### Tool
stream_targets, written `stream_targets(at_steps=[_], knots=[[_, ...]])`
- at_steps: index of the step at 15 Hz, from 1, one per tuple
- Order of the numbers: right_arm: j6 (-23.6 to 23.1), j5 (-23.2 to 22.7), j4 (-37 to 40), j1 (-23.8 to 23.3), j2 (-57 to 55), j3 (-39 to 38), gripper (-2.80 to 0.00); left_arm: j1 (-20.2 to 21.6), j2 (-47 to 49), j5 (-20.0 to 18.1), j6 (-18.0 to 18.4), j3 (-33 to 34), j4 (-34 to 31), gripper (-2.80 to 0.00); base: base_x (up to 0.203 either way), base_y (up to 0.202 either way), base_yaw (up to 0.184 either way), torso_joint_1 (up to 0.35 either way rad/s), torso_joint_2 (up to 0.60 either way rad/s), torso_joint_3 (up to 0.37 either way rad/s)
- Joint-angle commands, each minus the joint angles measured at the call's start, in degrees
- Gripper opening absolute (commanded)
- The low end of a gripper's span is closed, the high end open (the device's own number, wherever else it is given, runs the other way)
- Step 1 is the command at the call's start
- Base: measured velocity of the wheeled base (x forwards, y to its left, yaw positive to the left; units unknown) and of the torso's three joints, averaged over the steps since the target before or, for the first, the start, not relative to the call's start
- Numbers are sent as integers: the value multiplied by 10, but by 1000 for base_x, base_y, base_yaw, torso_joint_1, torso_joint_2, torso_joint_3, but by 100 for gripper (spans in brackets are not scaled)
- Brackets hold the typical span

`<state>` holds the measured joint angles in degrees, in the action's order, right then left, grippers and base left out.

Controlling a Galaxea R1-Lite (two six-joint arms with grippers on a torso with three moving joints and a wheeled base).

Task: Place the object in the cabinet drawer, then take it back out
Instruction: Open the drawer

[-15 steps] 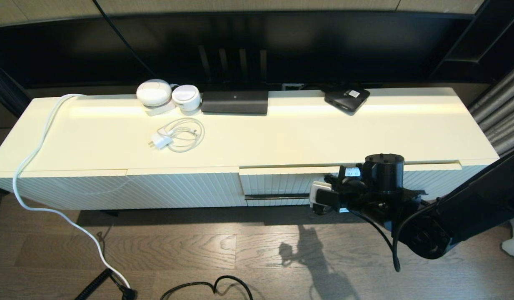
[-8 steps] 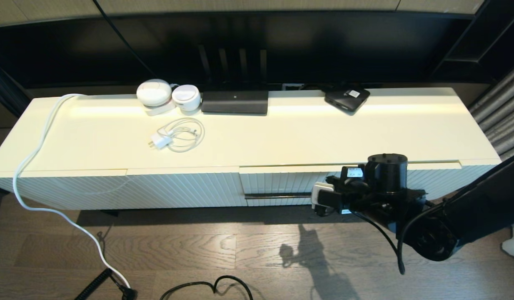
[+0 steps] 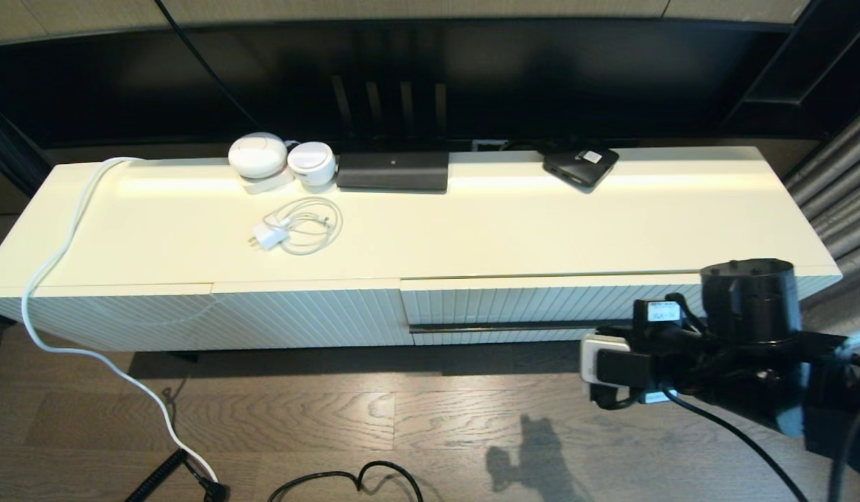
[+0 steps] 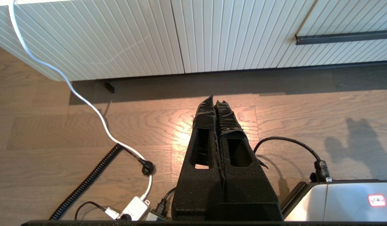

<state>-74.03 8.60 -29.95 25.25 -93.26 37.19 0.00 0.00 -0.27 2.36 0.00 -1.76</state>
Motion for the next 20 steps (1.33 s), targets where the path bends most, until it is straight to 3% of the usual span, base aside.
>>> stream_targets(at_steps=[1,10,15,16,20], knots=[[-4,6,62,-4,118,-19,-280,-1,-1,0,0,0,0,-280,0,0,0,0,0,0],[-14,32,493,-47,483,-56,-280,0,-1,0,0,0,0,-280,0,0,0,0,0,0],[-12,12,508,-49,466,-67,-280,0,-1,0,0,0,0,-280,0,0,0,0,0,0],[-13,6,508,-48,457,-68,0,0,0,0,0,0,0,-280,0,0,0,0,0,0],[-11,-1,475,-49,392,-66,0,0,-1,0,0,0,0,-280,0,0,0,0,0,0]])
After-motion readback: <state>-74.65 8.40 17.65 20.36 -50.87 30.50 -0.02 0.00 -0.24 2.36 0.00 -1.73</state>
